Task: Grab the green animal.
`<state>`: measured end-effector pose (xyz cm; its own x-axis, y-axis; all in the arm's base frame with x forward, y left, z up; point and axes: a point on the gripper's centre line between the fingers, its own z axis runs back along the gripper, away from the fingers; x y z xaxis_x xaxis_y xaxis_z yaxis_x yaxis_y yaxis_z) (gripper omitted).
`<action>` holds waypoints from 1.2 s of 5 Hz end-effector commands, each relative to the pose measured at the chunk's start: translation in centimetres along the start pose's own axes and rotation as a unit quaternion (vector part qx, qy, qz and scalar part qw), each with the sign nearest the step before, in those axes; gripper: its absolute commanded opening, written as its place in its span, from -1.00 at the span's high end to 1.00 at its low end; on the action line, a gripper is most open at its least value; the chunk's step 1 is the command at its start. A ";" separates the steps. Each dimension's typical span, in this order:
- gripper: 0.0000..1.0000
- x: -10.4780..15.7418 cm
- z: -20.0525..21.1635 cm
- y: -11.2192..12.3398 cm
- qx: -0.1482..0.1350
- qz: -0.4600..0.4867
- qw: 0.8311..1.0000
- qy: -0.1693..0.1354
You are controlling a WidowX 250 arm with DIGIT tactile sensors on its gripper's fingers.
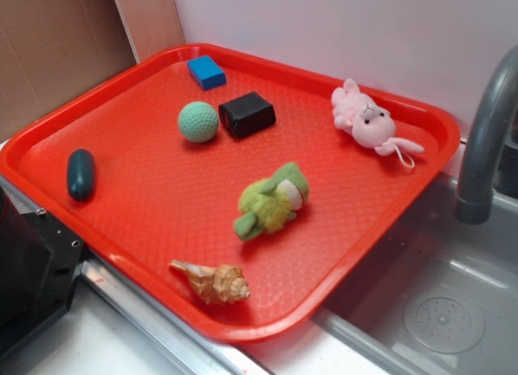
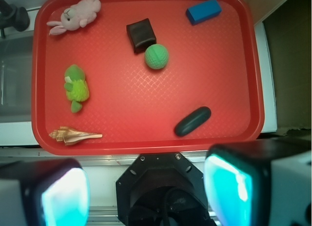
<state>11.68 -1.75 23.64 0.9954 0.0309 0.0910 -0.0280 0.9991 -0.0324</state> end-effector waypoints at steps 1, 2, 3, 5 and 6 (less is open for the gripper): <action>-1.00 0.0 0.0 0.0 0.000 0.000 1.000 0.000; -1.00 4.4 -5.0 -4.4 0.009 -0.008 1.000 -0.007; -1.00 8.8 -9.5 -7.6 0.023 0.003 1.000 -0.017; -1.00 12.1 -14.7 -8.8 -0.008 -0.010 1.000 0.006; -1.00 10.8 -16.6 -11.3 -0.047 -0.053 0.997 0.033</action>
<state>23.77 -12.80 7.54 0.9969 -0.0787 0.0007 0.0783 0.9910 -0.1087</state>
